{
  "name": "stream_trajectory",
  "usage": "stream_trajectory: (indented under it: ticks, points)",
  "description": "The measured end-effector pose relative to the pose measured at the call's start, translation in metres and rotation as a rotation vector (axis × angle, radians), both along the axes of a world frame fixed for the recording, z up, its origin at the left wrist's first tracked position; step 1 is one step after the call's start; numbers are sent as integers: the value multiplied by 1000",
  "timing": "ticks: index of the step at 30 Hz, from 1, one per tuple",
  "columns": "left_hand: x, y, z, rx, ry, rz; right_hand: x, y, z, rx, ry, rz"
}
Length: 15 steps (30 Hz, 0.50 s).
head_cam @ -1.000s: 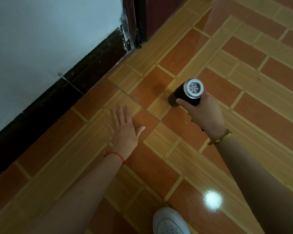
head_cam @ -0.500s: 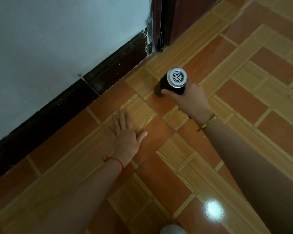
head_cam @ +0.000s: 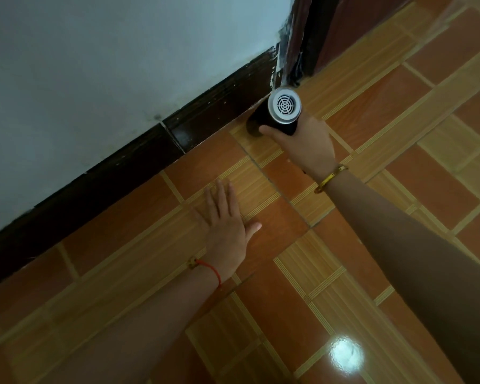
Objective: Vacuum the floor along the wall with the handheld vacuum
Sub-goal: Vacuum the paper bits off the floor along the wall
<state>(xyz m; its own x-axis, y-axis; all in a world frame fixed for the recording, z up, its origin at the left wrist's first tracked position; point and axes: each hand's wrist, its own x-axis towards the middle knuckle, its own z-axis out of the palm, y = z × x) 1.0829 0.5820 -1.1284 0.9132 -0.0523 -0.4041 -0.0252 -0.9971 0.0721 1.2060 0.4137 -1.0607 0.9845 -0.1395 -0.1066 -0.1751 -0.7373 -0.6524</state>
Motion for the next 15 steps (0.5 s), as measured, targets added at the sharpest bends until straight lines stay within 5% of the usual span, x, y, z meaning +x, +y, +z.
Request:
stream_trajectory:
  ticks: [8,15]
  points:
    - [0,0,-1,-28,4,10,26,1,-1,-58,-81,-137]
    - [-1,1,-1,-30,-17,8,14,32,-7,-68,-116,122]
